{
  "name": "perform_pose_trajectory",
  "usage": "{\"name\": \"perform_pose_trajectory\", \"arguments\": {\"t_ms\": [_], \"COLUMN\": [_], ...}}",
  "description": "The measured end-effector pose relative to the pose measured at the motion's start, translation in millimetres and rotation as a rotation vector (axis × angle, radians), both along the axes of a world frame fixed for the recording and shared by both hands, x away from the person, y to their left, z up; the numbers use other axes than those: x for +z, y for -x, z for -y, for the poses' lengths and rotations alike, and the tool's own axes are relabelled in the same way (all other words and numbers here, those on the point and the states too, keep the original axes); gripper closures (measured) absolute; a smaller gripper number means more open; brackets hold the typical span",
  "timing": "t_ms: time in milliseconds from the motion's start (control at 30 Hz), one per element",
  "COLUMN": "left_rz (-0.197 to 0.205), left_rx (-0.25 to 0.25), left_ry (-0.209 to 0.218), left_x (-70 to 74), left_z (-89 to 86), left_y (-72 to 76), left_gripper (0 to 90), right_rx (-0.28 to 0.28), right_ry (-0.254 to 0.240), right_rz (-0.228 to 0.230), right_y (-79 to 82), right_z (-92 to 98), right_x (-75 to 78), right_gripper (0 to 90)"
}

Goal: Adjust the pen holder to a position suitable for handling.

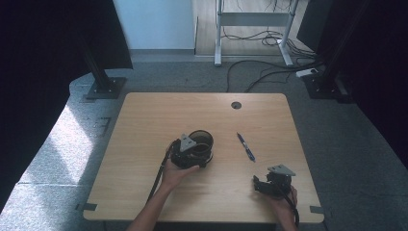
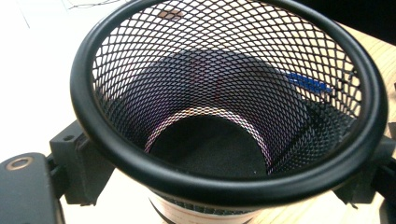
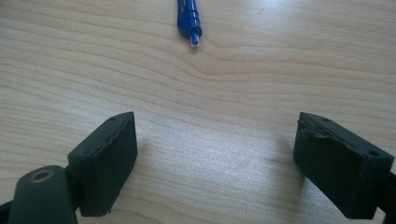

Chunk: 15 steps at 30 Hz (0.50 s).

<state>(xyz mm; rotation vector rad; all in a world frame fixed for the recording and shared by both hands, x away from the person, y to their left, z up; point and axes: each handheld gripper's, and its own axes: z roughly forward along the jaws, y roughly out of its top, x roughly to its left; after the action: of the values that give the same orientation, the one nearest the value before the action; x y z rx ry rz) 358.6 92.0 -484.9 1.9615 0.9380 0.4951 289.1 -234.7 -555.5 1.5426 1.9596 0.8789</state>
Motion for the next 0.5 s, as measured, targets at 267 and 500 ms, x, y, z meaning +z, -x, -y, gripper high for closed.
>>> {"name": "perform_pose_trajectory", "arguments": {"t_ms": [267,500], "left_rz": [-0.009,-0.002], "left_rx": [0.019,0.035], "left_ry": [-0.023,-0.040], "left_x": [-7.2,-14.7], "left_z": [8.1,15.1], "left_y": [-11.6,-24.3], "left_gripper": [10.7,10.6], "right_rx": [0.000,0.000], "right_ry": [0.000,0.000], "right_rz": [0.000,0.000], "right_y": [0.0,0.0], "right_z": [0.0,0.0], "right_x": [0.0,0.0], "right_gripper": [13.1,13.0]}}
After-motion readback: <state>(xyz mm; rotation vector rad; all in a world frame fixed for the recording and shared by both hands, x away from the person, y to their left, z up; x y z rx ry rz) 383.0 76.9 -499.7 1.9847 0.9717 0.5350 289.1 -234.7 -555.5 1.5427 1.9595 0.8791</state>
